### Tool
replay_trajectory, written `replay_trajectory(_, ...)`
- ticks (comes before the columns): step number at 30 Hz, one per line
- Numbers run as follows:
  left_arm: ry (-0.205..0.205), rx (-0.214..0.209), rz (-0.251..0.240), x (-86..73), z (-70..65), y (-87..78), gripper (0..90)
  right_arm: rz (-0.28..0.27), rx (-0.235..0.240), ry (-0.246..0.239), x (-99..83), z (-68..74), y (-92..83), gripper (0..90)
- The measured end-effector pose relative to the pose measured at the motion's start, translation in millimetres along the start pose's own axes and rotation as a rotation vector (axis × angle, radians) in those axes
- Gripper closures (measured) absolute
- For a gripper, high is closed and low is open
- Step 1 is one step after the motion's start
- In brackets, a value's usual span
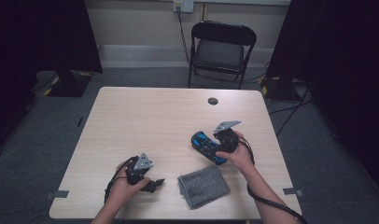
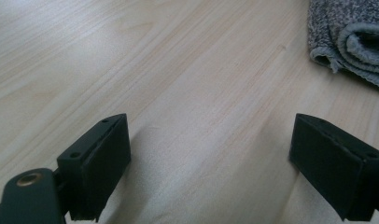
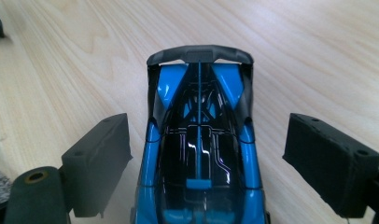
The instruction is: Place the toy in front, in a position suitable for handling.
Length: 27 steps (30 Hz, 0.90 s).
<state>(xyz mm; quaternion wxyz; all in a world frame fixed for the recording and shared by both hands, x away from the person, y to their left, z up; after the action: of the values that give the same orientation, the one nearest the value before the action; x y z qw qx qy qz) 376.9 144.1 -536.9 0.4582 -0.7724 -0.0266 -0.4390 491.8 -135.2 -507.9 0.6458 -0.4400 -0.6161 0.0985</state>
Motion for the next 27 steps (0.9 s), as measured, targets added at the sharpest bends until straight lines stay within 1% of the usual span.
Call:
replay_trajectory(5, 0.000, -0.001, 0.000, 0.0, 0.0, 0.0, 11.9, 0.006, 0.011, -0.017, 6.6, 4.0, 13.5, 13.5)
replay_trajectory(7, 0.000, -0.001, 0.000, 0.0, 0.0, 0.0, 11.9, 0.032, 0.007, -0.029, 8.0, 5.5, 18.5, 13.2)
replay_trajectory(10, 0.000, -0.003, 0.001, 0.0, -0.1, 0.1, 11.8, 0.047, 0.015, -0.039, 8.9, 4.6, 24.6, 13.3)
replay_trajectory(12, 0.001, -0.004, 0.001, 0.0, -0.1, 0.1, 11.7, 0.056, 0.005, -0.048, 9.3, 2.6, 27.3, 13.3)
replay_trajectory(13, -0.001, -0.005, 0.000, 0.0, -0.3, 0.2, 11.7, 0.050, 0.016, -0.039, 9.4, 2.0, 28.7, 13.3)
replay_trajectory(14, -0.001, -0.005, 0.000, 0.0, -0.3, 0.2, 11.6, 0.050, 0.016, -0.039, 9.4, 2.0, 28.7, 13.3)
replay_trajectory(15, 0.001, -0.004, 0.001, 0.0, -0.1, 0.1, 11.6, 0.057, 0.012, -0.027, 9.0, 0.1, 31.6, 13.3)
replay_trajectory(18, 0.001, -0.005, 0.001, 0.0, -0.1, 0.2, 11.6, 0.062, 0.015, -0.030, 9.5, -0.6, 33.4, 13.4)
replay_trajectory(19, -0.001, -0.007, 0.002, 0.0, -0.3, 0.2, 11.5, 0.080, 0.008, -0.034, 9.6, -2.8, 35.7, 13.6)
replay_trajectory(21, 0.000, -0.006, 0.003, 0.0, -0.2, 0.2, 11.4, 0.073, 0.014, -0.017, 10.7, -3.4, 37.6, 13.7)
replay_trajectory(23, 0.000, -0.006, 0.003, 0.0, -0.2, 0.2, 11.5, 0.071, 0.014, -0.029, 12.8, -3.6, 39.2, 13.9)
replay_trajectory(25, 0.000, -0.007, 0.003, 0.0, -0.2, 0.2, 11.4, 0.076, 0.022, -0.030, 14.8, -2.5, 41.9, 14.0)
replay_trajectory(27, 0.000, -0.006, 0.003, 0.0, -0.2, 0.2, 11.4, 0.093, 0.016, -0.049, 15.5, -0.4, 45.0, 14.1)
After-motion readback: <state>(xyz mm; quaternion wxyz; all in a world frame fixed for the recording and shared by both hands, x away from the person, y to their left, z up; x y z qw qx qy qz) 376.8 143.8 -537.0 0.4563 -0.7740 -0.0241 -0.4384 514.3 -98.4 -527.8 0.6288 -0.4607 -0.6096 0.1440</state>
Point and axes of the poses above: each handheld gripper's, and its own axes: y roughly forward along the jaws, x roughly out of its top, z roughly to its left, the point moved 5 cm from there along y, roughly forward along the jaws, and after that the axes turned 15 degrees about -y, right-handed, at the moved point
